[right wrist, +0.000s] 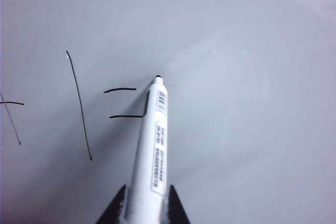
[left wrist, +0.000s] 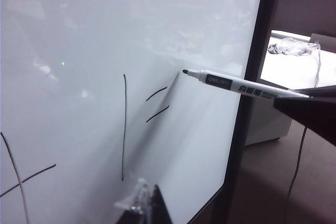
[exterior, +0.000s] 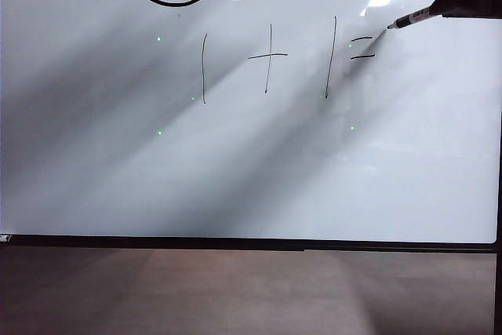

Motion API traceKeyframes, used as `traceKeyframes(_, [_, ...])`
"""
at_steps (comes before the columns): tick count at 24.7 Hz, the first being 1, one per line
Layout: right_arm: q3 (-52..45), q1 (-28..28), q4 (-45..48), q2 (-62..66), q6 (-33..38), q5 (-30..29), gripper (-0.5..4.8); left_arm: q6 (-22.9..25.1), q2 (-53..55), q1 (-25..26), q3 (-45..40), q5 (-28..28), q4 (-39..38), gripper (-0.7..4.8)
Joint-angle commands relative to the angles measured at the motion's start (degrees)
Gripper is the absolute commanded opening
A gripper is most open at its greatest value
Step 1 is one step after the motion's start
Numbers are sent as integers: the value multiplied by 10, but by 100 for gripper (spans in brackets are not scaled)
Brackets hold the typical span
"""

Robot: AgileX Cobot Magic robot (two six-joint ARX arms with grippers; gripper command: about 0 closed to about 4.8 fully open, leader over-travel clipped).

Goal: Reach to the right to find the marker pen, pick it up, and write the answer to the math problem on the whiteboard.

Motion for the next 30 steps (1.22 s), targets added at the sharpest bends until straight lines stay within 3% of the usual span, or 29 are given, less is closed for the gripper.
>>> traceKeyframes(1, [4, 0, 20, -3, -2, -2, -2, 0, -3, -1, 4, 3, 7, -5])
traceKeyframes(18, [5, 0, 44, 11, -2, 3, -2, 0, -3, -1, 4, 3, 5, -4])
traceKeyframes(30, [5, -31, 36, 11, -2, 7, -2, 0, -3, -1, 4, 3, 5, -4])
